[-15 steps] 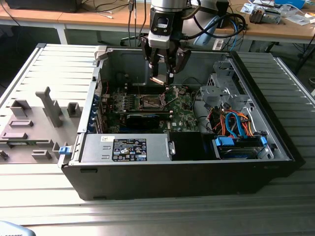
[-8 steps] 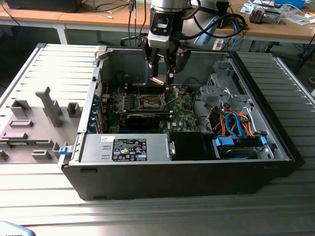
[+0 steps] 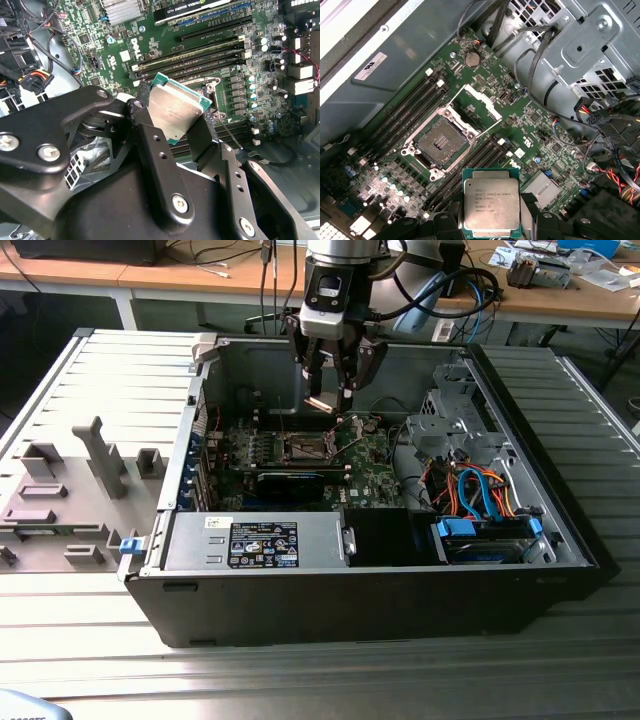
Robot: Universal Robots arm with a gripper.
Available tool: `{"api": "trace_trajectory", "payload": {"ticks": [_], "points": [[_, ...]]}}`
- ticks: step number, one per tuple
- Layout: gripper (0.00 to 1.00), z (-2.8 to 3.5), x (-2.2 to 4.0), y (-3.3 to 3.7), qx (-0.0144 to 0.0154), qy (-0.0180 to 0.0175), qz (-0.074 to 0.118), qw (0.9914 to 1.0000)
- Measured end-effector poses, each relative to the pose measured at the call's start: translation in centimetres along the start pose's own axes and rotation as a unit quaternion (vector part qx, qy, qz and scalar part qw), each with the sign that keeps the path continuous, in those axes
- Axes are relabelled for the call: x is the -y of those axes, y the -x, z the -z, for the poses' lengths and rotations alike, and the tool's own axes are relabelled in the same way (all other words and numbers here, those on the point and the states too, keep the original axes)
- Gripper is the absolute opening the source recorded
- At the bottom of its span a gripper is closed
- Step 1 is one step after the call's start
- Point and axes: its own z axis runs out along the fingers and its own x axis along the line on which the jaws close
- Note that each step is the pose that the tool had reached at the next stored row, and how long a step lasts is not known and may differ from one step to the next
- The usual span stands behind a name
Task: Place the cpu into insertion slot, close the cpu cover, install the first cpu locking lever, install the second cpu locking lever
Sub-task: 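Place the cpu into insertion slot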
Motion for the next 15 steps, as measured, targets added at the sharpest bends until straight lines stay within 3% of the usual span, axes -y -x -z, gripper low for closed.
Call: {"api": "trace_trajectory", "payload": {"ticks": [15], "points": [[0.54, -0.04, 0.00, 0.00, 0.0007, -0.0018, -0.006, 0.99998]]}}
